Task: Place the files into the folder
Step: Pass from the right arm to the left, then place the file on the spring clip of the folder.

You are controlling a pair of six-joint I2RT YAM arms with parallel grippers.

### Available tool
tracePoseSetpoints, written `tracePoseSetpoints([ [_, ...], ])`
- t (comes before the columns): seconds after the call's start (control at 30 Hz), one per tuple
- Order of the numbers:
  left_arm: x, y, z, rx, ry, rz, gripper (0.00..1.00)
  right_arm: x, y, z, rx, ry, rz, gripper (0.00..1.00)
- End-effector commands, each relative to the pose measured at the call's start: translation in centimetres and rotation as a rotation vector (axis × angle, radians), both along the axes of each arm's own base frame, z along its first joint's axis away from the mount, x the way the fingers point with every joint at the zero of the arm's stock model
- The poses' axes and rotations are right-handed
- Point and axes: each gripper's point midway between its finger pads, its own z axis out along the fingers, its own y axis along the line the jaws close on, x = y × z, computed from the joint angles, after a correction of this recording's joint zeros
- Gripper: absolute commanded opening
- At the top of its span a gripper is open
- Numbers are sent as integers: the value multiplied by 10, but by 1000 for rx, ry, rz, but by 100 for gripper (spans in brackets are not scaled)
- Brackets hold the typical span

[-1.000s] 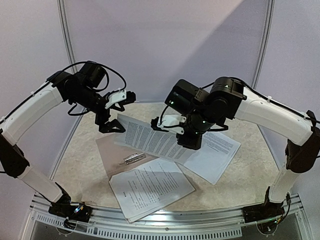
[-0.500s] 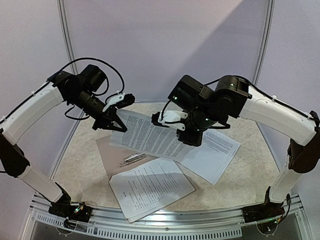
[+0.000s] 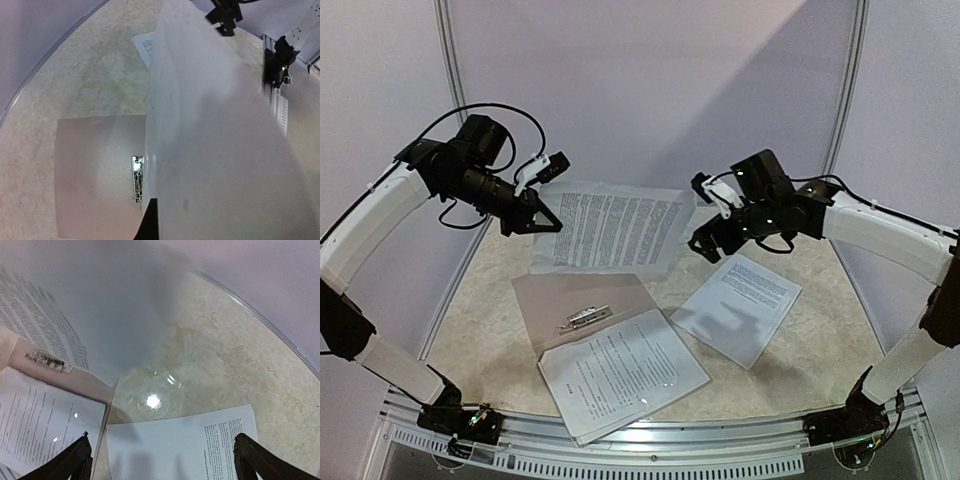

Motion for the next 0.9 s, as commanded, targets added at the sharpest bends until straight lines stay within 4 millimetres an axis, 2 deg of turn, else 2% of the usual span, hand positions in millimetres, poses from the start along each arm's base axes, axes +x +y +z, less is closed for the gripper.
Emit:
tracePoseSetpoints([
  [0.0, 6, 11, 37, -1, -72, 77, 0, 11, 19, 69, 473, -168, 70, 98],
  [0.13, 2, 13, 60, -13, -96, 77, 0, 4, 42, 65, 536, -196, 213, 97],
  [0.3, -7, 15, 85, -36, -127, 66, 0, 7, 65, 84, 604, -236, 326, 97],
  [0.43, -14, 13, 92, -66, -111, 55, 0, 20, 73, 85, 570, -200, 313, 97],
  [0.63, -19, 10, 99, -111, -81, 38, 0, 9, 74, 89, 658, -138, 402, 89],
  [0.73, -22, 9, 105, -131, -80, 32, 0, 5, 74, 90, 662, -114, 416, 79],
  [0.87, -19, 9, 108, -168, -59, 41, 0, 2, 77, 93, 675, -91, 440, 36],
])
